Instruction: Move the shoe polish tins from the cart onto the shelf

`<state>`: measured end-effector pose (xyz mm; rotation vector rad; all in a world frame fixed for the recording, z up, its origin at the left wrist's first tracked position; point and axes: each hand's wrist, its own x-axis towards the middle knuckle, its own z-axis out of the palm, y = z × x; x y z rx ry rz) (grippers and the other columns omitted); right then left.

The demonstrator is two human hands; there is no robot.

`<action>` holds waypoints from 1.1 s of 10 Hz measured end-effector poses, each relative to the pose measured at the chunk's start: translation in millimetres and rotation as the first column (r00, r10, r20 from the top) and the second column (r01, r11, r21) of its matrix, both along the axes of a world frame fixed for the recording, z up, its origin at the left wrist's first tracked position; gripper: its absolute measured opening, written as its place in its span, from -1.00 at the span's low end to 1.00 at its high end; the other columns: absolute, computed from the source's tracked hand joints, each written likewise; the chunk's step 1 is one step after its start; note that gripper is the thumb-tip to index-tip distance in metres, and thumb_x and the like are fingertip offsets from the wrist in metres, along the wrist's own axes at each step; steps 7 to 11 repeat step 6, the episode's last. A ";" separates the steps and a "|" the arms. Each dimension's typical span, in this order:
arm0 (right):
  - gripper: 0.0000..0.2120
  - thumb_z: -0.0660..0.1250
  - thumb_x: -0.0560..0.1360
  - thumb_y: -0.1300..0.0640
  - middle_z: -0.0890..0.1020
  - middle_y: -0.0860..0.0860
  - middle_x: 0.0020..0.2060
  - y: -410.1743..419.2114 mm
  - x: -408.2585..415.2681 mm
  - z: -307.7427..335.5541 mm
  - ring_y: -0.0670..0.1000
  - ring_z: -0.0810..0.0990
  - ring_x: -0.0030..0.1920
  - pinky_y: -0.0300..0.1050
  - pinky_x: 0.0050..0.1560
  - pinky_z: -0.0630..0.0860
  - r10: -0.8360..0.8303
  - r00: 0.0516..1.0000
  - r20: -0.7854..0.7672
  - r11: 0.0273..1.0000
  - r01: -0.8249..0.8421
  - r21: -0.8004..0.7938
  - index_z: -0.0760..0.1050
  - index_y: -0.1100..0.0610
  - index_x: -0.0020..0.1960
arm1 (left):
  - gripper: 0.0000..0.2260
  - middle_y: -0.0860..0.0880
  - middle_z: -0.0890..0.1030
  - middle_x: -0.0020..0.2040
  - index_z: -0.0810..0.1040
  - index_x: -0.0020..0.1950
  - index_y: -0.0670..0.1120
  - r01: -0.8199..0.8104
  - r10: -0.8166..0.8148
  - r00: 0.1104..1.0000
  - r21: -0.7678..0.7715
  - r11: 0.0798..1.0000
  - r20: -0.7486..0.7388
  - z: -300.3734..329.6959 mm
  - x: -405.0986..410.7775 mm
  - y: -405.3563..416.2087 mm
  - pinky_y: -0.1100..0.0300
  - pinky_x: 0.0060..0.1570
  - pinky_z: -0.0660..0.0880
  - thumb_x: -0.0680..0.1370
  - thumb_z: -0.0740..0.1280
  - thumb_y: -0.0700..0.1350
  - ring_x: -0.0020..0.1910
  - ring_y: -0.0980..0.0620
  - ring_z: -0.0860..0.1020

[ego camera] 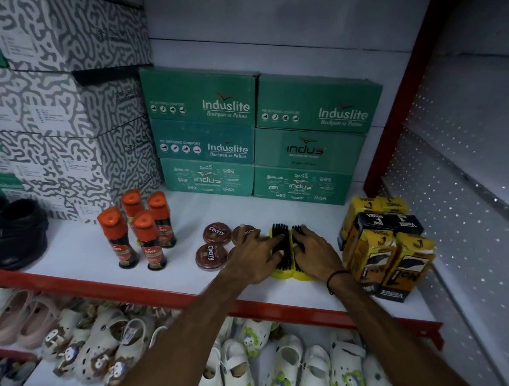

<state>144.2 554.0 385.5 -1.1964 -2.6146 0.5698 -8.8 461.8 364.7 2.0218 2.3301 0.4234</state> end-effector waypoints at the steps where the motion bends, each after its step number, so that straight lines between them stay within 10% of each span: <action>1: -0.56 0.15 0.60 0.21 0.31 0.11 0.55 -1.8 1.8 -3.0 0.22 0.36 0.49 0.14 0.43 0.39 0.008 0.999 -0.037 1.000 -0.007 0.025 0.36 0.13 0.48 | -0.45 -0.16 0.69 0.20 0.33 0.54 0.04 -0.004 0.004 0.999 0.002 1.000 0.039 -2.1 2.6 2.7 -0.24 0.47 -0.01 0.57 0.02 0.14 0.45 -0.24 0.36; 11: -0.55 0.11 0.64 0.14 0.30 0.15 0.55 -3.9 -2.3 6.6 0.20 0.30 0.52 0.11 0.48 0.32 -0.046 0.999 -0.026 0.995 0.048 0.083 0.26 0.18 0.52 | -0.50 -0.16 0.47 0.49 0.22 0.59 0.04 -0.066 0.058 0.993 0.072 0.995 0.101 4.9 -6.7 -1.9 -0.27 0.54 0.04 0.65 0.01 0.11 0.52 -0.27 0.31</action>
